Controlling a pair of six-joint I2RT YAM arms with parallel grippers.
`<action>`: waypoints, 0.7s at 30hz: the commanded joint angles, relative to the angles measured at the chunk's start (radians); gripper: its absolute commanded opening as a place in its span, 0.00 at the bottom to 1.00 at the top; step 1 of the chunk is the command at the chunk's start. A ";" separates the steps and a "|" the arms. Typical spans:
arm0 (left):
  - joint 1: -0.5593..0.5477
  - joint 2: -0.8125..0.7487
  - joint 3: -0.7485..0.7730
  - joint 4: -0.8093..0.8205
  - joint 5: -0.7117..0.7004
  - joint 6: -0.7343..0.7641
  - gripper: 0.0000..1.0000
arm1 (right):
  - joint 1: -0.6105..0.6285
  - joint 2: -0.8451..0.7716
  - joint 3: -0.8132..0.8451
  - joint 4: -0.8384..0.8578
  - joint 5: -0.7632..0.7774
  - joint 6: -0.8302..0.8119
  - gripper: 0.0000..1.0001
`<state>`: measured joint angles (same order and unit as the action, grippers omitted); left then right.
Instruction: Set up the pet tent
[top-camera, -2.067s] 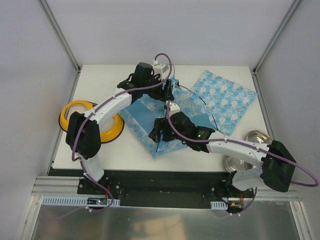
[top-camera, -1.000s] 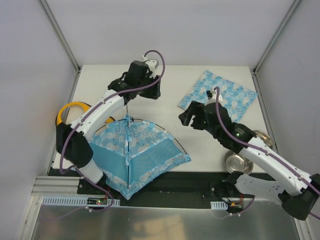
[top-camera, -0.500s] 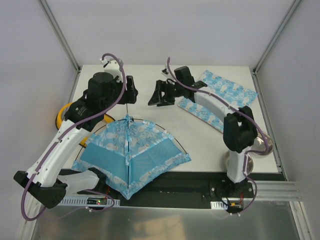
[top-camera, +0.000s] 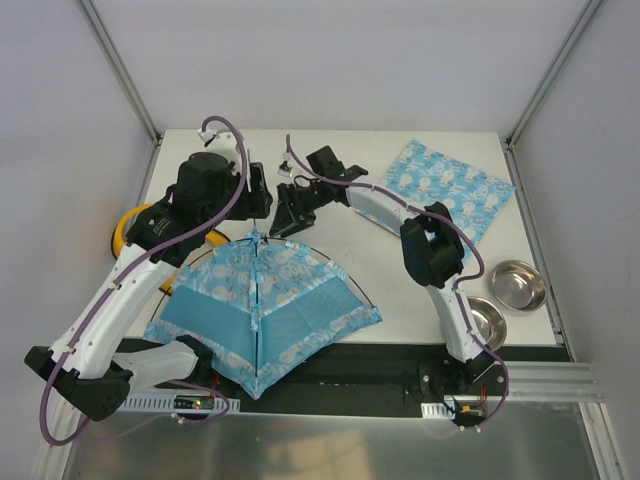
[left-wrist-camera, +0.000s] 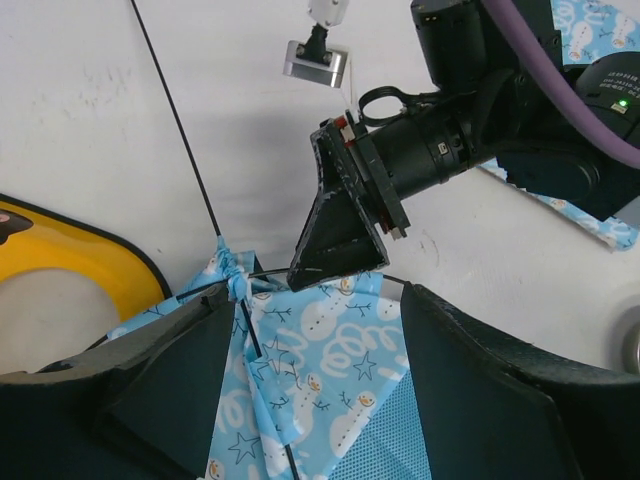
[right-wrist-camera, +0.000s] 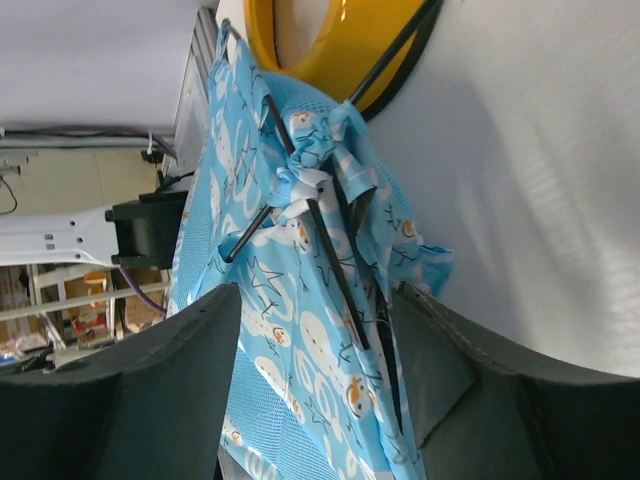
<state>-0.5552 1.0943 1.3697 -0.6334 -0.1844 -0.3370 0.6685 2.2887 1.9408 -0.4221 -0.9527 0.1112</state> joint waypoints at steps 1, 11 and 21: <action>0.003 0.010 0.035 -0.025 0.007 -0.010 0.69 | 0.028 0.020 0.053 -0.009 -0.086 -0.027 0.65; 0.003 -0.010 0.031 -0.041 0.003 -0.004 0.69 | 0.036 0.069 0.090 -0.092 -0.138 -0.082 0.37; 0.003 -0.024 0.081 -0.060 -0.012 0.015 0.70 | 0.034 -0.040 0.037 -0.188 -0.055 -0.189 0.00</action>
<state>-0.5552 1.1034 1.3956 -0.6937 -0.1848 -0.3359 0.7021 2.3638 1.9945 -0.5556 -1.0481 -0.0204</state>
